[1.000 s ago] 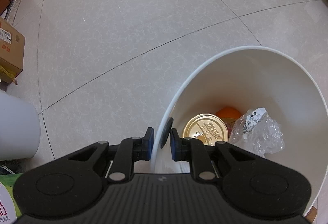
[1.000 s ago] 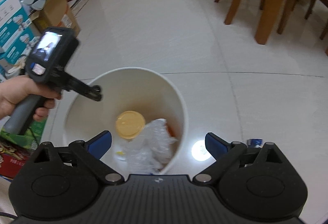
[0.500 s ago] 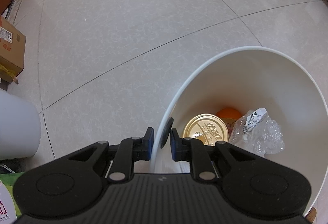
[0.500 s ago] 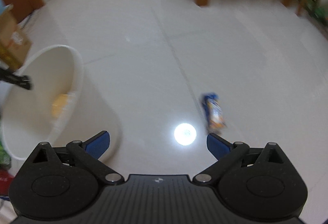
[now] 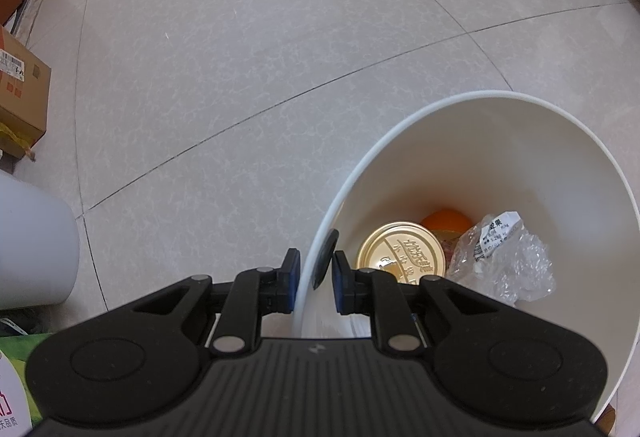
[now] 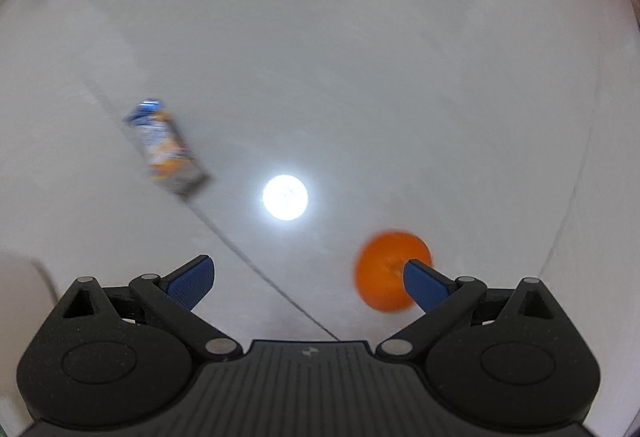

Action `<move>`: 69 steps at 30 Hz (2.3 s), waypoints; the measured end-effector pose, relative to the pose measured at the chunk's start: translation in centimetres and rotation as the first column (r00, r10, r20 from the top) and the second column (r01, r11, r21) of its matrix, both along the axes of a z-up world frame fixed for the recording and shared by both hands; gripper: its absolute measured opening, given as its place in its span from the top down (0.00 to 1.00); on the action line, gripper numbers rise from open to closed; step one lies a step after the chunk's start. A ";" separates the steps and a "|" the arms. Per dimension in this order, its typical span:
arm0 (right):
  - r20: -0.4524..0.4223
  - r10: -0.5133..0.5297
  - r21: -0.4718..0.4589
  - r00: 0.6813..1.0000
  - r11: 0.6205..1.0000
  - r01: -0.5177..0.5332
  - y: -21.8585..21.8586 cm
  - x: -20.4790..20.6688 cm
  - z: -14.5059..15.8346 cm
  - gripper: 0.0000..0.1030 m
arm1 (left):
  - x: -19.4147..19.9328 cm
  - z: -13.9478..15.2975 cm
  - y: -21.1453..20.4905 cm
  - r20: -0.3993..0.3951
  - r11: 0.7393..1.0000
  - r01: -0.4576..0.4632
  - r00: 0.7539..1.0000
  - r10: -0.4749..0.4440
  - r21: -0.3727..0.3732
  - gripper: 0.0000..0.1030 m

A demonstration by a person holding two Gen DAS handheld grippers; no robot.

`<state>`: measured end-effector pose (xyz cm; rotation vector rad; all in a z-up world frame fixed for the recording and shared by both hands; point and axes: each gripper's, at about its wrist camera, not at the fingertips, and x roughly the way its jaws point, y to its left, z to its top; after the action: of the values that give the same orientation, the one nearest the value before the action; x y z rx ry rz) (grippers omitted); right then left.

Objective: Collect trash
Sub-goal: 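Move the right tool down to the whole orange and grasp it, then carry the orange over the white bin and open the right tool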

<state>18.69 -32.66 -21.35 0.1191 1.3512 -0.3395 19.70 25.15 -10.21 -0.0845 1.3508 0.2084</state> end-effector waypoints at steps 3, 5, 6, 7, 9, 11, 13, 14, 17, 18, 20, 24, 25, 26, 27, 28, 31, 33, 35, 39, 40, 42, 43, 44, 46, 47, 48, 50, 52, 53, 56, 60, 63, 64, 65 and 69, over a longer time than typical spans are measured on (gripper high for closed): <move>-0.003 -0.068 -0.003 0.998 0.998 0.068 -1.6 -0.6 -1.8 0.01 | 0.0 0.0 0.0 0.000 1.000 0.001 1.000 -0.001 0.001 0.85; 0.000 -0.097 -0.018 0.995 0.995 0.097 -2.1 -0.8 -2.8 0.01 | 0.0 0.0 0.0 0.001 1.000 -0.001 1.000 0.001 0.000 0.85; -0.001 -0.109 -0.016 0.994 0.994 0.109 -2.4 -0.9 -3.4 0.01 | 0.0 0.0 0.0 0.000 1.000 0.001 1.000 -0.001 0.000 0.85; -0.002 -0.123 -0.023 0.992 0.992 0.123 -2.7 -0.9 -3.9 0.01 | 0.0 0.0 0.1 0.000 1.000 0.000 1.000 0.000 -0.002 0.85; -0.003 -0.148 -0.033 0.989 0.988 0.148 -3.4 -0.8 -4.8 0.02 | 0.0 0.0 0.2 0.000 1.000 -0.004 1.000 0.004 -0.007 0.85; -0.006 -0.178 -0.030 0.984 0.984 0.178 -4.1 -1.0 -5.7 0.02 | 0.0 0.0 0.2 -0.002 1.000 -0.008 1.000 0.008 -0.009 0.85; -0.006 -0.206 -0.032 0.979 0.978 0.205 -4.8 -1.1 -6.5 0.03 | 0.1 0.1 0.3 -0.004 1.000 -0.010 1.000 0.010 -0.008 0.85; -0.006 -0.217 -0.036 0.976 0.976 0.216 -5.2 -1.2 -6.6 0.04 | 0.1 0.1 0.2 -0.003 1.000 -0.008 1.000 0.008 -0.008 0.85; -0.008 -0.247 -0.039 0.969 0.968 0.247 -5.9 -1.2 -7.6 0.07 | 0.1 0.1 0.3 -0.002 1.000 -0.007 1.000 0.007 -0.008 0.85; -0.007 -0.259 -0.039 0.966 0.965 0.259 -6.1 -1.2 -7.8 0.08 | 0.1 0.1 0.3 -0.002 1.000 -0.007 1.000 0.007 -0.008 0.85; -0.008 -0.277 -0.037 0.961 0.960 0.276 -6.3 -1.3 -8.3 0.10 | 0.1 0.1 0.3 -0.003 1.000 -0.012 1.000 0.012 -0.009 0.85; -0.006 -0.281 -0.040 0.960 0.959 0.280 -6.5 -1.1 -9.0 0.13 | 0.1 0.1 0.4 -0.004 1.000 -0.013 1.000 0.013 -0.012 0.85; -0.010 -0.280 -0.047 0.960 0.959 0.280 -6.4 -1.0 -9.2 0.15 | 0.1 0.1 0.4 -0.003 1.000 -0.012 1.000 0.012 -0.012 0.85; -0.012 -0.282 -0.048 0.959 0.958 0.282 -6.6 -0.7 -9.0 0.16 | 0.1 0.1 0.3 -0.003 1.000 -0.011 1.000 0.011 -0.011 0.85; -0.011 -0.289 -0.045 0.957 0.957 0.288 -6.6 -0.7 -9.1 0.17 | 0.1 0.1 0.4 -0.003 1.000 -0.011 1.000 0.011 -0.011 0.85; -0.008 -0.296 -0.045 0.955 0.954 0.295 -6.6 -0.7 -9.2 0.17 | 0.1 0.1 0.3 -0.004 1.000 -0.011 1.000 0.011 -0.010 0.85; -0.010 -0.292 -0.055 0.956 0.955 0.292 -6.5 -0.5 -9.5 0.19 | 0.1 0.1 0.3 -0.004 1.000 -0.011 1.000 0.011 -0.009 0.85; -0.024 -0.294 -0.066 0.955 0.954 0.292 -6.5 -0.5 -10.0 0.22 | 0.2 0.1 0.3 -0.004 1.000 -0.010 1.000 0.010 -0.009 0.85; -0.024 -0.292 -0.072 0.956 0.954 0.290 -6.6 -0.4 -10.3 0.22 | 0.2 0.1 0.3 -0.004 1.000 -0.011 1.000 0.011 -0.009 0.85; -0.035 -0.278 -0.093 0.960 0.957 0.274 -5.9 -0.1 -10.3 0.22 | 0.2 0.1 0.3 -0.004 1.000 -0.011 1.000 0.011 -0.009 0.85; -0.035 -0.277 -0.094 0.960 0.957 0.273 -5.8 0.0 -10.4 0.22 | 0.2 0.1 0.3 -0.004 1.000 -0.011 1.000 0.011 -0.009 0.85; -0.038 -0.278 -0.096 0.960 0.957 0.273 -5.7 0.0 -10.5 0.23 | 0.2 0.1 0.3 -0.004 1.000 -0.012 1.000 0.012 -0.009 0.85; -0.041 -0.279 -0.096 0.959 0.957 0.274 -5.5 0.1 -10.5 0.23 | 0.2 0.1 0.3 -0.004 1.000 -0.011 1.000 0.011 -0.009 0.85; -0.044 -0.277 -0.099 0.960 0.957 0.272 -5.4 0.1 -10.5 0.24 | 0.2 0.1 0.3 -0.003 1.000 -0.011 1.000 0.011 -0.010 0.85; -0.053 -0.261 -0.124 0.964 0.959 0.253 -5.2 0.0 -10.0 0.25 | 0.2 0.1 0.3 -0.003 1.000 -0.010 1.000 0.010 -0.009 0.85; -0.058 -0.252 -0.141 0.966 0.960 0.242 -4.9 0.0 -10.0 0.25 | 0.2 0.1 0.4 -0.003 1.000 -0.013 1.000 0.013 -0.011 0.85; -0.066 -0.240 -0.150 0.968 0.962 0.228 -4.6 0.1 -10.0 0.25 | 0.2 0.0 0.4 -0.004 1.000 -0.016 1.000 0.016 -0.012 0.85; -0.069 -0.226 -0.156 0.972 0.964 0.214 -3.9 0.3 -9.8 0.25 | 0.2 0.0 0.4 -0.005 1.000 -0.014 1.000 0.014 -0.012 0.85; -0.079 -0.205 -0.164 0.976 0.968 0.190 -3.2 0.5 -9.4 0.25 | 0.2 0.0 0.5 -0.005 1.000 -0.017 1.000 0.017 -0.015 0.85; -0.082 -0.193 -0.164 0.978 0.970 0.178 -2.9 0.5 -9.4 0.25 | 0.2 0.0 0.5 -0.005 1.000 -0.016 1.000 0.016 -0.015 0.85; -0.096 -0.134 -0.181 0.986 0.977 0.115 -1.2 0.9 -8.4 0.25 | 0.1 0.0 0.4 -0.004 1.000 -0.010 1.000 0.010 -0.011 0.85; -0.101 -0.042 -0.181 0.994 0.983 0.023 1.8 1.4 -6.8 0.25 | 0.1 0.0 0.4 -0.002 1.000 -0.011 1.000 0.011 -0.011 0.85; -0.105 0.015 -0.168 0.994 0.985 -0.032 4.1 1.6 -5.5 0.25 | 0.1 0.0 0.4 -0.002 1.000 -0.009 1.000 0.009 -0.009 0.85; -0.105 0.033 -0.165 0.994 0.985 -0.050 4.7 1.6 -5.1 0.25 | 0.1 0.0 0.4 -0.001 1.000 -0.009 1.000 0.009 -0.009 0.85; -0.107 0.056 -0.157 0.993 0.985 -0.073 5.5 1.6 -4.6 0.25 | 0.1 0.0 0.4 -0.002 1.000 -0.008 1.000 0.008 -0.009 0.85; -0.119 0.131 -0.127 0.984 0.981 -0.146 8.3 1.4 -2.6 0.26 | 0.1 0.0 0.5 -0.003 1.000 -0.011 1.000 0.011 -0.012 0.85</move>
<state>20.14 -24.39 -23.92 -0.1080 1.4332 -0.3222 19.85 25.60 -10.16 -0.1018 1.3550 0.2100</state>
